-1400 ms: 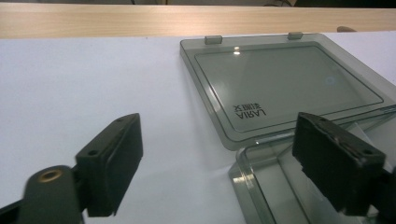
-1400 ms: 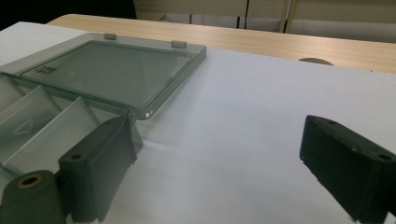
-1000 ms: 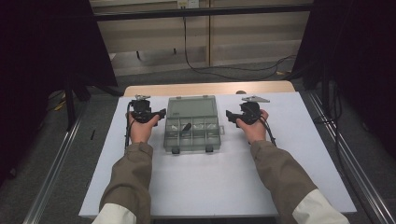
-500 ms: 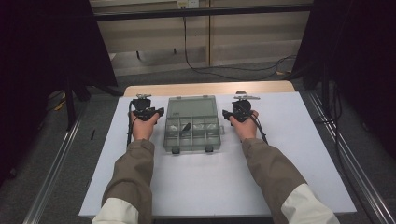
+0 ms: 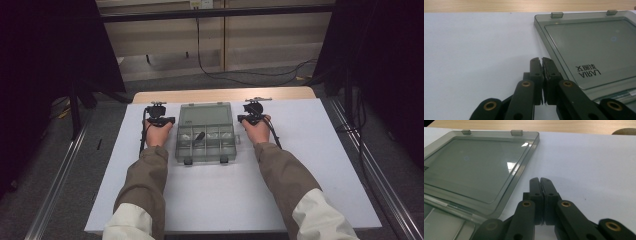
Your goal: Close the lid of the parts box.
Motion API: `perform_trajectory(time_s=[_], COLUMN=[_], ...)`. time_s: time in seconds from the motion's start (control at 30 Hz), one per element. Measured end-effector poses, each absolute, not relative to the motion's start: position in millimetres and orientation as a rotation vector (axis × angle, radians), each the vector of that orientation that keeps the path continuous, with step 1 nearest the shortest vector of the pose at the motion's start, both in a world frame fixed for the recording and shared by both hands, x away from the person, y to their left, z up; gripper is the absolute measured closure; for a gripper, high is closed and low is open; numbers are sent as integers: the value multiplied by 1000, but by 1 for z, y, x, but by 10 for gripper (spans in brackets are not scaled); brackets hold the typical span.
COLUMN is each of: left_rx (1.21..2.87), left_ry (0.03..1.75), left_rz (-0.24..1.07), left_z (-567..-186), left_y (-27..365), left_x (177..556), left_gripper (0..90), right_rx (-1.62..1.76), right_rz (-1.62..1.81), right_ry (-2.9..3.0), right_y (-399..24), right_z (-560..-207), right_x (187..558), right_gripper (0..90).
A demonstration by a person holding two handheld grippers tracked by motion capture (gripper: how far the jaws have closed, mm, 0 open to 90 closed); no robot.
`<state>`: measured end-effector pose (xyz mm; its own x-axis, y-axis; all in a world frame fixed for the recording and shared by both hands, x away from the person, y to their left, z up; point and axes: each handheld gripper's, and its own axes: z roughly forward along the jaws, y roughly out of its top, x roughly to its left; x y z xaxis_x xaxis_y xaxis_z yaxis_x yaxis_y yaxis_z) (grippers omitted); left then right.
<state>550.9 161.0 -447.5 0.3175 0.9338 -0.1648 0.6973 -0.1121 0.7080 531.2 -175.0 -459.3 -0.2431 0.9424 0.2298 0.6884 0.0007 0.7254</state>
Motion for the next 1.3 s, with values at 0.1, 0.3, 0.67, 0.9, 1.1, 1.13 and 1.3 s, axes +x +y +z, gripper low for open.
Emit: perform_trajectory(time_s=[0.1,0.3,0.67,0.9,1.1,1.13,1.3], left_rx=[1877,1881,1857,1853,1850,1850,1857], left_ry=[1457,1466,1471,1468,1493,1491,1502], left_rz=[408,397,349,336,327,325,320], left_z=[-452,-457,-459,-459,-458,-458,-458], left_y=[161,159,153,154,153,153,153], left_x=[556,566,576,575,577,577,582], left_gripper=[892,895,895,900,900,900,900], right_rx=[1686,1671,1653,1653,1674,1682,1693], right_rz=[1084,1080,1083,1087,1078,1080,1072], right_ry=[1980,1987,1998,1996,1985,1982,1977], right_y=[-172,-169,-162,-160,-160,-160,-159], right_z=[-463,-466,-467,-468,-467,-467,-467], right_x=[536,546,557,556,557,557,561], right_gripper=[894,900,898,900,900,900,900])
